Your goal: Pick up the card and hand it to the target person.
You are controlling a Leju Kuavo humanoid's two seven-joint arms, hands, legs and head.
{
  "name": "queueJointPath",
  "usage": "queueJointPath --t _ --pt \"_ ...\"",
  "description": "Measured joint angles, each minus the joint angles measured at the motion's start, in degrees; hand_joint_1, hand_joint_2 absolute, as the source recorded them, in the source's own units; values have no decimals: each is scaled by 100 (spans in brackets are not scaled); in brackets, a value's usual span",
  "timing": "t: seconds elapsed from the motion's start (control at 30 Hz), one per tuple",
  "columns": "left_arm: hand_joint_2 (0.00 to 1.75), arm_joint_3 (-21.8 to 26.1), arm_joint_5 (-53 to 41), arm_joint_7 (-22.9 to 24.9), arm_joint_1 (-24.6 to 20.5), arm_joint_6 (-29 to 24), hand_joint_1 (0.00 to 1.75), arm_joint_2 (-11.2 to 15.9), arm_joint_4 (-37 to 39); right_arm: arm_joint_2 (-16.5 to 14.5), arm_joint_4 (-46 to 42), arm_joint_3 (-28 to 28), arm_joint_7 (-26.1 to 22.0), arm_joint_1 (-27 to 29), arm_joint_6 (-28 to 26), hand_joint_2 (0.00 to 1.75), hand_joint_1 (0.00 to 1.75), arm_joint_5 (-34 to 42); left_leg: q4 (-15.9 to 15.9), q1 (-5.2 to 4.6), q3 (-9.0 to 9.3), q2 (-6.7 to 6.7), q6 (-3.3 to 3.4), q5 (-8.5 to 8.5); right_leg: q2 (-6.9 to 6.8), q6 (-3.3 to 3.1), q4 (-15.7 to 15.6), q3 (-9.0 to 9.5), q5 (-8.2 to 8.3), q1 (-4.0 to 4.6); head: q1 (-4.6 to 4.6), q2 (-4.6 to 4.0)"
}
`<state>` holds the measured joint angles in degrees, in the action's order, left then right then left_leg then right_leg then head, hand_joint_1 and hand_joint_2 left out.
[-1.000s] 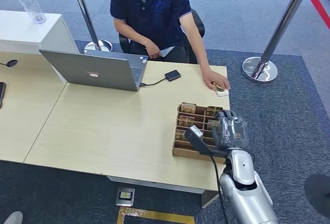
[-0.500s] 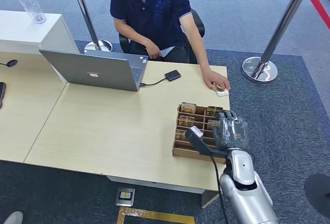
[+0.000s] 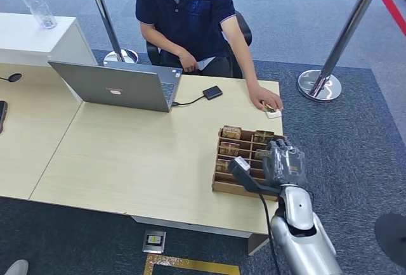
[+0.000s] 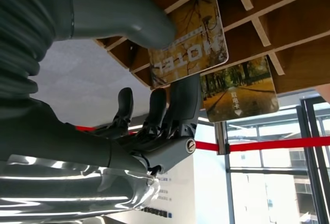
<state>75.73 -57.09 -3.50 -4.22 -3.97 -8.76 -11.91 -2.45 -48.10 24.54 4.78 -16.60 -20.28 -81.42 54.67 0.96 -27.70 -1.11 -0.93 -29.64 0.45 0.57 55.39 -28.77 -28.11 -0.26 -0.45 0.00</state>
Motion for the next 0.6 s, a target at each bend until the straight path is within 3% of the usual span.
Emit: queueJointPath --t 0.23,0.37,0.6 --pt "0 0 -12 0 -1 5 0 0 0 8 -192 -43 35 103 9 175 137 -63 0 0 0 0 0 0 0 0 0 0 0 0 0 0" --pt "0 0 -15 0 0 6 0 0 0 30 -398 -50 34 235 31 175 174 -102 0 0 0 0 0 0 0 0 0 0 0 0 0 0" --pt "0 0 -14 -4 -3 5 0 0 0 101 -692 -116 -30 315 39 175 175 -118 0 0 0 0 0 0 0 0 0 0 0 0 0 0"
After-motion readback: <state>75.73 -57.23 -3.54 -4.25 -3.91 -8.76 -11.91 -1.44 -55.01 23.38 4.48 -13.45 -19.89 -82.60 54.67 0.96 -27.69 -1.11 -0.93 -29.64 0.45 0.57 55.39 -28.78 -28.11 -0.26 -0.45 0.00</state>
